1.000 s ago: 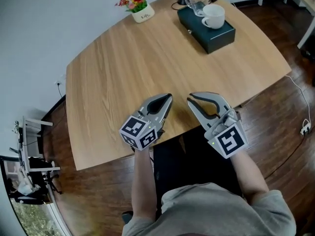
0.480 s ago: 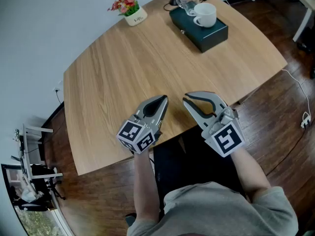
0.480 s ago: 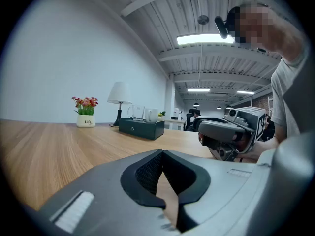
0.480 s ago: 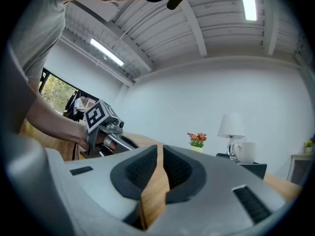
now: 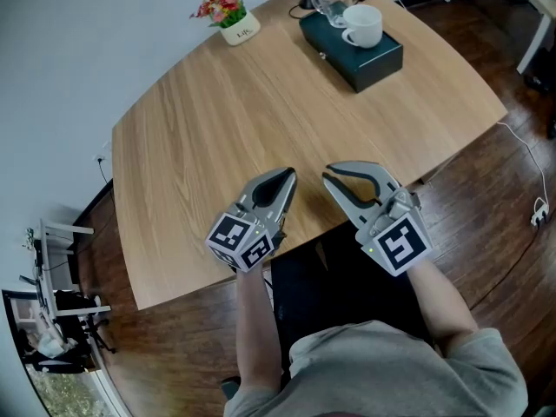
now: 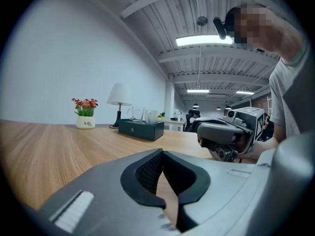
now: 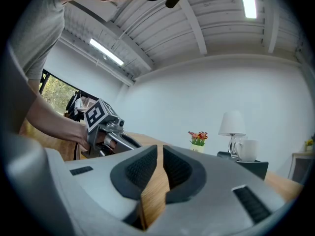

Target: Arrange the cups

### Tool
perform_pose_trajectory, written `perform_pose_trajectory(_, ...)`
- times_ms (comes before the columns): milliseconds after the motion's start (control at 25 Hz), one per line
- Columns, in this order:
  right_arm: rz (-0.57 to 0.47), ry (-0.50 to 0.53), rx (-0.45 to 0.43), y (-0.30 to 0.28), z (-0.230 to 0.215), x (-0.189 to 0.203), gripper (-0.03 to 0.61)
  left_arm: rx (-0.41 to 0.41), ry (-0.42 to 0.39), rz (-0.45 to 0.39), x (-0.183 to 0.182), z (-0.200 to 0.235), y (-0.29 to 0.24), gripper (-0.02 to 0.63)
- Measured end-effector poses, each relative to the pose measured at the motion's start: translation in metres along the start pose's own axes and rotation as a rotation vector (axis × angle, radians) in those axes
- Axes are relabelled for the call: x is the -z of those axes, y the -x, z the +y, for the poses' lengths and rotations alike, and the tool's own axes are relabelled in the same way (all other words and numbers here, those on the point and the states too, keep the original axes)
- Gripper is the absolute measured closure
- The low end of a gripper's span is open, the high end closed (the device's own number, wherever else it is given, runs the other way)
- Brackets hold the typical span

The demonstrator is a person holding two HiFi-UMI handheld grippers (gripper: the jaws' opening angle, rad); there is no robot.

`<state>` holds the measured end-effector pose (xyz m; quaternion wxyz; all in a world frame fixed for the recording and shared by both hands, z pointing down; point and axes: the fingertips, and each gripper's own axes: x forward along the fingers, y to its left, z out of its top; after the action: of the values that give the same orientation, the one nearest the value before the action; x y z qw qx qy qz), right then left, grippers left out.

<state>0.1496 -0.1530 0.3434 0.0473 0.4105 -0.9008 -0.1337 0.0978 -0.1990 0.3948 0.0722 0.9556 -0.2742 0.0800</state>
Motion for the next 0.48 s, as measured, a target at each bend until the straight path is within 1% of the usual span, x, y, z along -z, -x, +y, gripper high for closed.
perform_pose_trajectory(480, 0.005, -0.007, 0.008, 0.0006, -0.0014, 0.0015, 0.543, -0.015, 0.000, -0.010, -0.0007, 0.0019, 0.0012, 0.603)
